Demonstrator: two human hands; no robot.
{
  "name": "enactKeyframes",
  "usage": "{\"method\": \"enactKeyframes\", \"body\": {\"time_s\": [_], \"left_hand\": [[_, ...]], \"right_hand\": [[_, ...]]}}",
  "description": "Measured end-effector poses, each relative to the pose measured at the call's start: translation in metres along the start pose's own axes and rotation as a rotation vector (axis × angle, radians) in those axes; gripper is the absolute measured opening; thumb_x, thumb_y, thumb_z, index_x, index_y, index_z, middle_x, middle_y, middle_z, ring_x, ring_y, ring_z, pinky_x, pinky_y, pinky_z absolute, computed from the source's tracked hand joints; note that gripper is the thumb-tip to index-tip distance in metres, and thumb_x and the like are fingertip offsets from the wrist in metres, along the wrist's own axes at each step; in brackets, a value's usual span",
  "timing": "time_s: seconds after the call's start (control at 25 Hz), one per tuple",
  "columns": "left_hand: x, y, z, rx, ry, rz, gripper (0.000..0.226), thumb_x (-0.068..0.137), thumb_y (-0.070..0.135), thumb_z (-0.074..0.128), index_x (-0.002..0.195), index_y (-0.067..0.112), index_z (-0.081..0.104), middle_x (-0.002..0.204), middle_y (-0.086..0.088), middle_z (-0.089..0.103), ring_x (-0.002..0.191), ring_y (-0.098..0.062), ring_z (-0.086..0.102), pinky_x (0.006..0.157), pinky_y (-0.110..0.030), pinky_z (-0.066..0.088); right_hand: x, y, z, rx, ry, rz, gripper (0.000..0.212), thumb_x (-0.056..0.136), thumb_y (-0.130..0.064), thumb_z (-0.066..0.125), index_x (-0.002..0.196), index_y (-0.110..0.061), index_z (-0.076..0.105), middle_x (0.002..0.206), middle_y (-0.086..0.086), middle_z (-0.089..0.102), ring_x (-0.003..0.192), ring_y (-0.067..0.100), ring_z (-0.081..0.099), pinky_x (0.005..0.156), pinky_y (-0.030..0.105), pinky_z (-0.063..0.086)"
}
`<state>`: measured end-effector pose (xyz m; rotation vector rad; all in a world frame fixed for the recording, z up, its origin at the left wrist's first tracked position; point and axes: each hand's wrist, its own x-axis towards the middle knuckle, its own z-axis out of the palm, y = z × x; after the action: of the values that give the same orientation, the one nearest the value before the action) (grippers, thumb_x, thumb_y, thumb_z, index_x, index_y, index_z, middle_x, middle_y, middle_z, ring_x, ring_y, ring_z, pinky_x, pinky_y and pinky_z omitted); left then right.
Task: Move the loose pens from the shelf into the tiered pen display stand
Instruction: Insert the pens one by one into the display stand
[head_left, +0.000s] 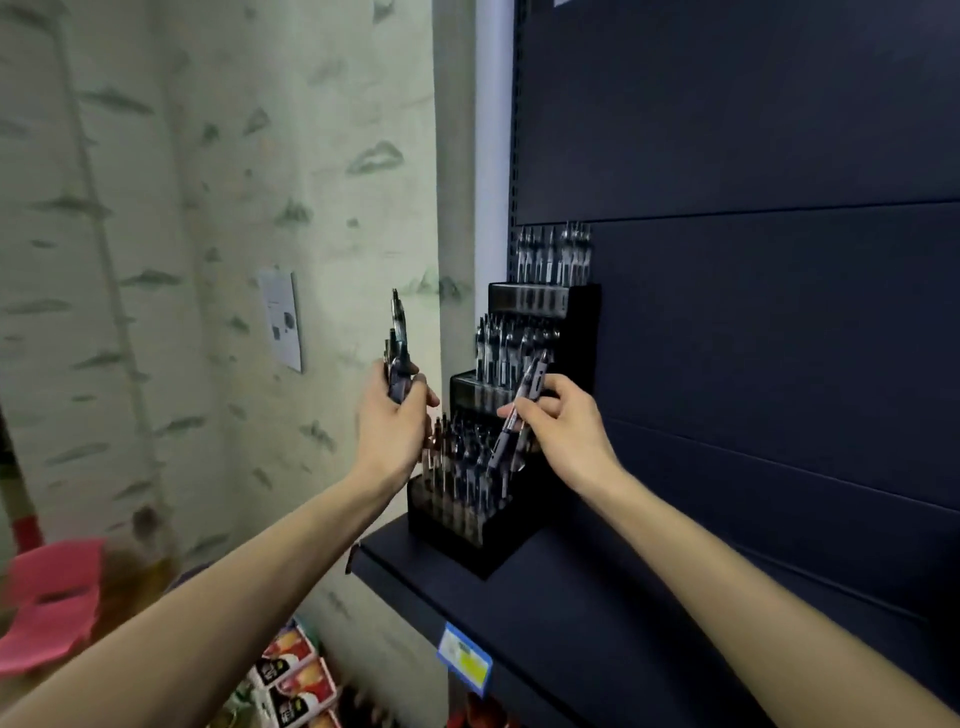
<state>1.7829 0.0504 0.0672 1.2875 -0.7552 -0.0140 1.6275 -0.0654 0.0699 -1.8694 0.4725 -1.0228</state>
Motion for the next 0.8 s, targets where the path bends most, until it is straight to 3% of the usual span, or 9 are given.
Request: {"method": "enactKeyframes", "body": {"time_s": [0.16, 0.32, 0.44, 0.56, 0.64, 0.72, 0.8], "left_hand": [[0.064, -0.022, -0.005, -0.047, -0.042, 0.057, 0.012, 0.102, 0.032, 0.059, 0.093, 0.024, 0.056, 0.064, -0.001, 0.058, 0.048, -0.019, 0.046, 0.045, -0.034, 0.043], [0.114, -0.054, -0.016, -0.194, -0.138, 0.006, 0.014, 0.103, 0.027, 0.061, 0.092, 0.019, 0.056, 0.065, -0.008, 0.054, 0.045, -0.02, 0.042, 0.041, -0.027, 0.038], [0.146, -0.069, -0.018, -0.246, -0.247, -0.066, 0.015, 0.103, 0.029, 0.061, 0.091, 0.019, 0.057, 0.064, -0.005, 0.055, 0.045, -0.02, 0.043, 0.04, -0.026, 0.039], [0.172, -0.076, -0.015, -0.277, -0.392, -0.087, 0.019, 0.102, 0.03, 0.063, 0.088, 0.018, 0.057, 0.065, -0.004, 0.059, 0.046, -0.021, 0.048, 0.043, -0.029, 0.041], [0.181, -0.078, -0.012, -0.239, -0.47, -0.063, 0.021, 0.101, 0.029, 0.063, 0.087, 0.016, 0.057, 0.068, -0.004, 0.062, 0.046, -0.018, 0.051, 0.043, -0.028, 0.042], [0.187, -0.079, -0.006, -0.236, -0.507, -0.049, 0.02, 0.101, 0.029, 0.063, 0.086, 0.016, 0.059, 0.07, -0.003, 0.063, 0.046, -0.016, 0.051, 0.043, -0.028, 0.044], [0.188, -0.082, 0.0, -0.256, -0.544, -0.051, 0.019, 0.101, 0.03, 0.063, 0.086, 0.018, 0.06, 0.069, -0.001, 0.064, 0.046, -0.015, 0.051, 0.044, -0.028, 0.044]], "right_hand": [[0.034, -0.004, 0.03, -0.027, 0.005, -0.022, 0.012, 0.103, -0.015, 0.058, 0.115, -0.012, 0.056, 0.092, -0.003, 0.08, 0.07, 0.023, 0.064, 0.067, 0.048, 0.056], [0.063, -0.019, 0.068, -0.146, 0.141, -0.04, 0.005, 0.102, -0.012, 0.059, 0.107, -0.013, 0.058, 0.092, 0.001, 0.08, 0.042, 0.003, 0.043, 0.044, 0.021, 0.039], [0.087, -0.038, 0.079, -0.329, 0.27, -0.015, 0.019, 0.103, -0.02, 0.058, 0.121, -0.013, 0.057, 0.089, -0.002, 0.076, 0.055, 0.006, 0.057, 0.051, 0.022, 0.044], [0.11, -0.049, 0.092, -0.493, 0.406, 0.036, 0.035, 0.105, -0.025, 0.054, 0.138, -0.014, 0.047, 0.076, 0.003, 0.065, 0.044, 0.0, 0.048, 0.048, 0.019, 0.039], [0.123, -0.053, 0.099, -0.537, 0.48, 0.045, 0.022, 0.104, -0.024, 0.055, 0.124, -0.014, 0.055, 0.076, 0.0, 0.066, 0.044, 0.0, 0.049, 0.052, 0.024, 0.043], [0.13, -0.059, 0.1, -0.554, 0.523, 0.037, 0.009, 0.102, -0.023, 0.058, 0.109, -0.017, 0.06, 0.08, -0.002, 0.07, 0.056, 0.006, 0.061, 0.06, 0.034, 0.051], [0.135, -0.065, 0.099, -0.604, 0.534, 0.05, 0.007, 0.101, -0.023, 0.06, 0.107, -0.02, 0.062, 0.083, 0.0, 0.073, 0.068, 0.016, 0.07, 0.066, 0.042, 0.059]]}}
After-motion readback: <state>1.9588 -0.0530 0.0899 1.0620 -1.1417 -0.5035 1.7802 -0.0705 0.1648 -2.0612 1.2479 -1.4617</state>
